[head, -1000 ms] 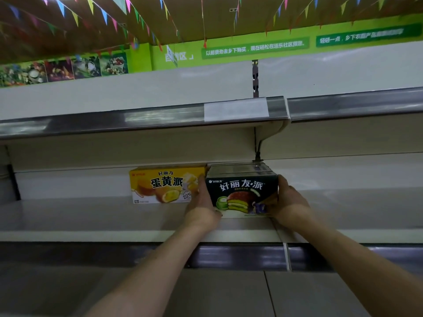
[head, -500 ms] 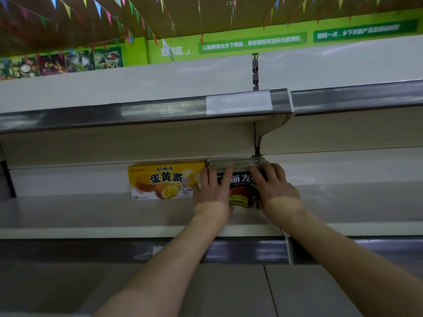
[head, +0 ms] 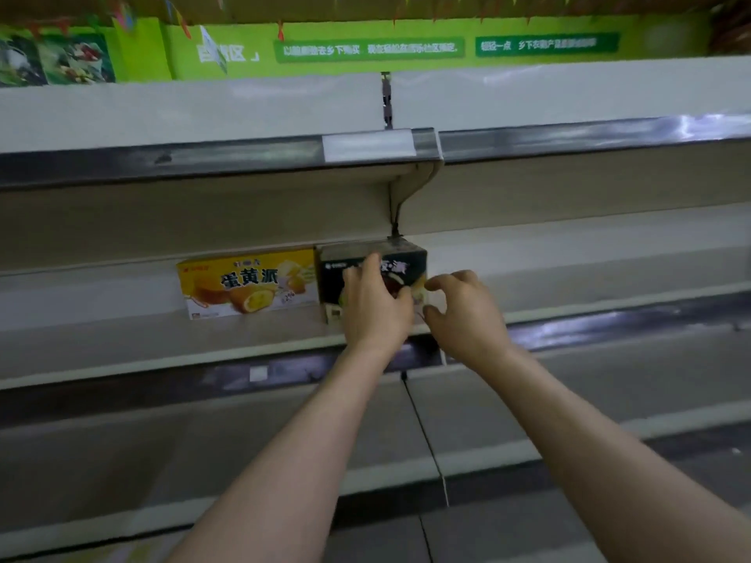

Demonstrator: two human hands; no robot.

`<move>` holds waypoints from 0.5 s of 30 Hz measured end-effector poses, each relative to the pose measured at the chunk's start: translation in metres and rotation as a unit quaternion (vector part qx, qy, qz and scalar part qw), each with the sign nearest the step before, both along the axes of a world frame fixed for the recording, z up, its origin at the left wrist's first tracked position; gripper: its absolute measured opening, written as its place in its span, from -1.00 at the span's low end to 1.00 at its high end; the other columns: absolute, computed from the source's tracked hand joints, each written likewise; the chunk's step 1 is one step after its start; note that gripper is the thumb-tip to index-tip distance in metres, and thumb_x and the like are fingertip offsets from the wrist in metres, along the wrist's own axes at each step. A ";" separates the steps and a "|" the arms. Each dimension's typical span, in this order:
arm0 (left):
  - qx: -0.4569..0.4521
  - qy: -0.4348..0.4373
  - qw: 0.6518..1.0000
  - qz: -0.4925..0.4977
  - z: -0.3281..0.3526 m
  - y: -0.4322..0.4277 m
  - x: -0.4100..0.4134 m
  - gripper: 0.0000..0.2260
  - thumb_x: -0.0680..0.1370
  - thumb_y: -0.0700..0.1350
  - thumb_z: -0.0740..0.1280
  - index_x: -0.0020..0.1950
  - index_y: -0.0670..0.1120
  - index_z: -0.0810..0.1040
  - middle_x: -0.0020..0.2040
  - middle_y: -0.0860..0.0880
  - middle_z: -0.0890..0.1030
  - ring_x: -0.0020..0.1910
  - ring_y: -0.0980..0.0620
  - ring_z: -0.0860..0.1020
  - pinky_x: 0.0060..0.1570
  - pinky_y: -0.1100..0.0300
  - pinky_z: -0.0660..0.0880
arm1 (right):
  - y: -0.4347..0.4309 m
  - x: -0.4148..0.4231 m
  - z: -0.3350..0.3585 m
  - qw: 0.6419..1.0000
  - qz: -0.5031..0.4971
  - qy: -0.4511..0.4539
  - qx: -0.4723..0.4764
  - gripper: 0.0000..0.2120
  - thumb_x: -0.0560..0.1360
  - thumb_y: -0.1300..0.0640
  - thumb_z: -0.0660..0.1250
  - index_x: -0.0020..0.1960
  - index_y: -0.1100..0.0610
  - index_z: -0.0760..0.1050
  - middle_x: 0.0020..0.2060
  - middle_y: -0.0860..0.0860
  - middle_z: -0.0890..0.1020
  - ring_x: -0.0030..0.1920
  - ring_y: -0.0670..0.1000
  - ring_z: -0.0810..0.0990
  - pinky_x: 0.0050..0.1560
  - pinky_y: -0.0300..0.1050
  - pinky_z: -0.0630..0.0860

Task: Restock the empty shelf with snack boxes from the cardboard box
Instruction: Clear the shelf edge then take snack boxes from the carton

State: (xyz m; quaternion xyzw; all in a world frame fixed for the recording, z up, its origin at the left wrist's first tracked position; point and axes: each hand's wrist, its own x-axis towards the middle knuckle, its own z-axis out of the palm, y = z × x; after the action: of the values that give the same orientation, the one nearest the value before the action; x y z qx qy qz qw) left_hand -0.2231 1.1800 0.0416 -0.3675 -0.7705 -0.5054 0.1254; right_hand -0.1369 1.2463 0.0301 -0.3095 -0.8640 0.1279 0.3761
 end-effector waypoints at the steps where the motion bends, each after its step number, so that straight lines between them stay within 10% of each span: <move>1: 0.031 -0.042 0.998 -0.025 -0.006 -0.001 0.011 -0.53 0.55 -0.12 0.37 0.44 -0.01 0.34 0.32 -0.07 0.39 0.22 -0.03 0.46 0.12 0.15 0.39 | -0.006 0.013 -0.004 1.000 -0.009 0.004 -0.024 -0.65 0.55 0.17 0.27 0.33 0.12 0.45 0.28 0.12 0.44 0.20 0.14 0.48 0.21 0.04 0.46; 15: -0.010 -0.339 0.916 -0.217 -0.118 -0.035 0.216 -0.68 0.55 -0.16 0.34 0.30 -0.07 0.46 -0.04 0.05 0.49 -0.05 0.07 0.48 -0.06 0.27 0.32 | -0.088 0.241 -0.109 0.944 -0.206 0.104 -0.236 -0.72 0.51 0.16 0.29 0.21 0.06 0.57 0.11 0.00 0.64 0.18 0.03 0.57 0.23 -0.04 0.47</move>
State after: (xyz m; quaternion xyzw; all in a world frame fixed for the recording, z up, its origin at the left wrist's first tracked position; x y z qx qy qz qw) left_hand -0.0072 1.1448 -0.0761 -0.3337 -0.6735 -0.6064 -0.2595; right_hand 0.1043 1.1580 -0.0784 -0.5454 -0.6825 0.2797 0.3982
